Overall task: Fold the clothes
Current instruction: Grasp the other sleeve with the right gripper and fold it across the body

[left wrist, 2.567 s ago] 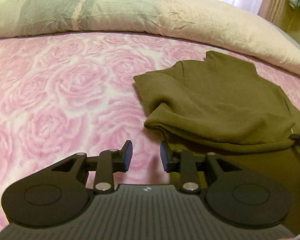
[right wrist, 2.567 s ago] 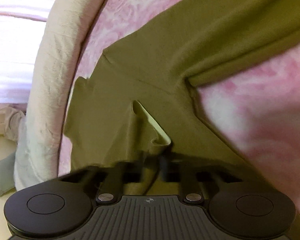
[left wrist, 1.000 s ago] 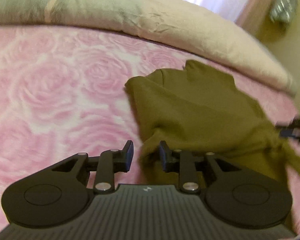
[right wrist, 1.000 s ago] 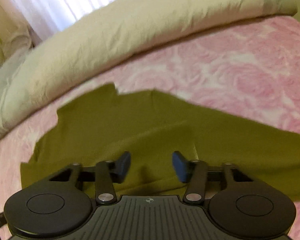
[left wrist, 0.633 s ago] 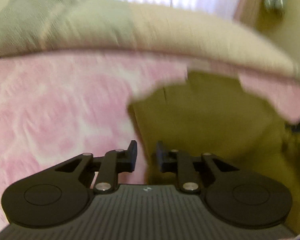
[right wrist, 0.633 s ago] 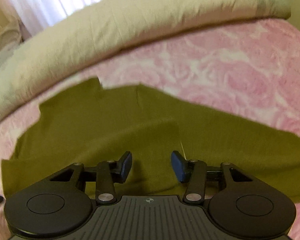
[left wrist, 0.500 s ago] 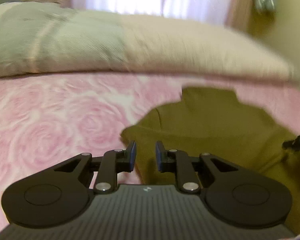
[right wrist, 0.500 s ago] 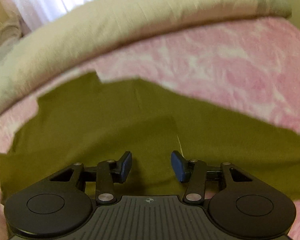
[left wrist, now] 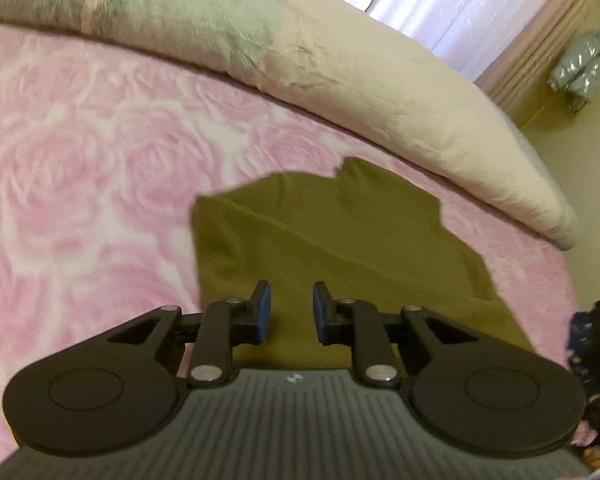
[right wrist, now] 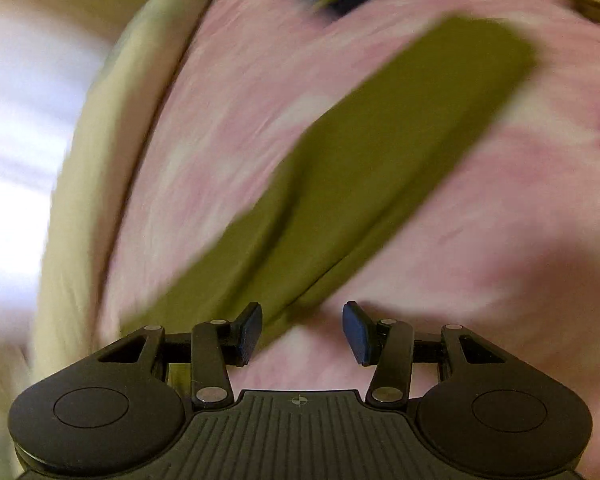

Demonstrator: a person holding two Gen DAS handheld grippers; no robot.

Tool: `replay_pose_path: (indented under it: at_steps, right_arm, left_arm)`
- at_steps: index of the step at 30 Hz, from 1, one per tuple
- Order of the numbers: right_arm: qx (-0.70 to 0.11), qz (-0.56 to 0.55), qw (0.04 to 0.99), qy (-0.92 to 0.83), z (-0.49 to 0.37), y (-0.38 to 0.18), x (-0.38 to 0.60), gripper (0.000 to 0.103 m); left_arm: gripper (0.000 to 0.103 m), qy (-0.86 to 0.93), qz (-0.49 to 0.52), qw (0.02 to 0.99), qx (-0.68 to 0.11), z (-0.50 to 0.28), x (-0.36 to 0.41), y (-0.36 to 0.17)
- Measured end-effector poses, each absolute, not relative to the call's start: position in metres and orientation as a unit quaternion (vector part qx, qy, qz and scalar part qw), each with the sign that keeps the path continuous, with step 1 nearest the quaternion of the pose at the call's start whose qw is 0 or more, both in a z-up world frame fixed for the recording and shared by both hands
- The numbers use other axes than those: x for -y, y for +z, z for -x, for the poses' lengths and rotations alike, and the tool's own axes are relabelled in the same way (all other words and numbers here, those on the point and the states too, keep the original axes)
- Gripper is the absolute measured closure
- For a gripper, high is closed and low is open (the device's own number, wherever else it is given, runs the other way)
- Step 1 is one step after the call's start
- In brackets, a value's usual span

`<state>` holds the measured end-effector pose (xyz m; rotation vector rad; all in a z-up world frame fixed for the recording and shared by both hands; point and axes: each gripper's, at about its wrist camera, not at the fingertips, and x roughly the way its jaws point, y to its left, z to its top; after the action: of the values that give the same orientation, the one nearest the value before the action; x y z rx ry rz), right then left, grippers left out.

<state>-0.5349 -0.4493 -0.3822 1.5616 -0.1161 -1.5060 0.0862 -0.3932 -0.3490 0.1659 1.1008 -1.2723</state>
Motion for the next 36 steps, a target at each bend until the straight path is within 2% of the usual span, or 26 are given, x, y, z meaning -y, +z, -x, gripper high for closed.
replay_pose_path:
  at_steps: [6,10,11,12,13,16,20,26,29,31,32,34,35,36]
  right_arm:
    - [0.182,-0.640,0.386,-0.639,0.608,-0.405,0.431,0.055]
    - [0.198,-0.644,0.391,-0.627,0.620,-0.414,0.441,0.055]
    - [0.184,-0.641,0.398,-0.630,0.619,-0.413,0.445,0.059]
    - [0.163,-0.638,0.402,-0.636,0.619,-0.411,0.450,0.090]
    - [0.140,-0.634,0.406,-0.643,0.617,-0.408,0.455,0.099]
    - [0.073,-0.605,0.429,-0.667,0.601,-0.394,0.471,0.100]
    - [-0.035,-0.498,0.536,-0.681,0.533,-0.338,0.509,0.100]
    - [-0.156,-0.256,0.773,-0.559,0.335,-0.252,0.502,0.099]
    - [-0.220,-0.138,0.846,-0.465,0.235,-0.246,0.449,0.099]
    - [-0.305,-0.084,0.862,-0.396,0.177,-0.265,0.417,0.098]
    - [-0.354,-0.062,0.860,-0.363,0.151,-0.282,0.402,0.092]
    - [-0.420,-0.042,0.849,-0.318,0.122,-0.314,0.379,0.026]
    - [-0.434,-0.039,0.845,-0.308,0.120,-0.326,0.371,0.020]
    - [-0.445,-0.039,0.843,-0.299,0.121,-0.335,0.366,0.019]
  left_arm:
    - [0.086,-0.546,-0.053,0.660,-0.513,-0.070,0.382,-0.346]
    - [0.086,-0.532,-0.043,0.662,-0.526,-0.061,0.376,-0.345]
    - [0.086,-0.528,-0.041,0.663,-0.529,-0.058,0.375,-0.345]
    - [0.086,-0.527,-0.039,0.663,-0.530,-0.057,0.373,-0.344]
    - [0.086,-0.525,-0.038,0.664,-0.531,-0.056,0.371,-0.342]
    - [0.086,-0.521,-0.034,0.666,-0.533,-0.055,0.363,-0.336]
    - [0.086,-0.511,-0.020,0.672,-0.536,-0.060,0.348,-0.330]
    - [0.086,-0.474,0.025,0.690,-0.547,-0.080,0.319,-0.323]
    - [0.086,-0.456,0.044,0.700,-0.547,-0.090,0.303,-0.321]
    - [0.086,-0.445,0.056,0.702,-0.553,-0.096,0.294,-0.323]
    - [0.086,-0.440,0.060,0.702,-0.557,-0.098,0.290,-0.324]
    - [0.084,-0.436,0.066,0.696,-0.566,-0.098,0.287,-0.329]
    - [0.082,-0.435,0.069,0.693,-0.571,-0.098,0.285,-0.332]
    - [0.080,-0.434,0.072,0.689,-0.576,-0.098,0.284,-0.334]
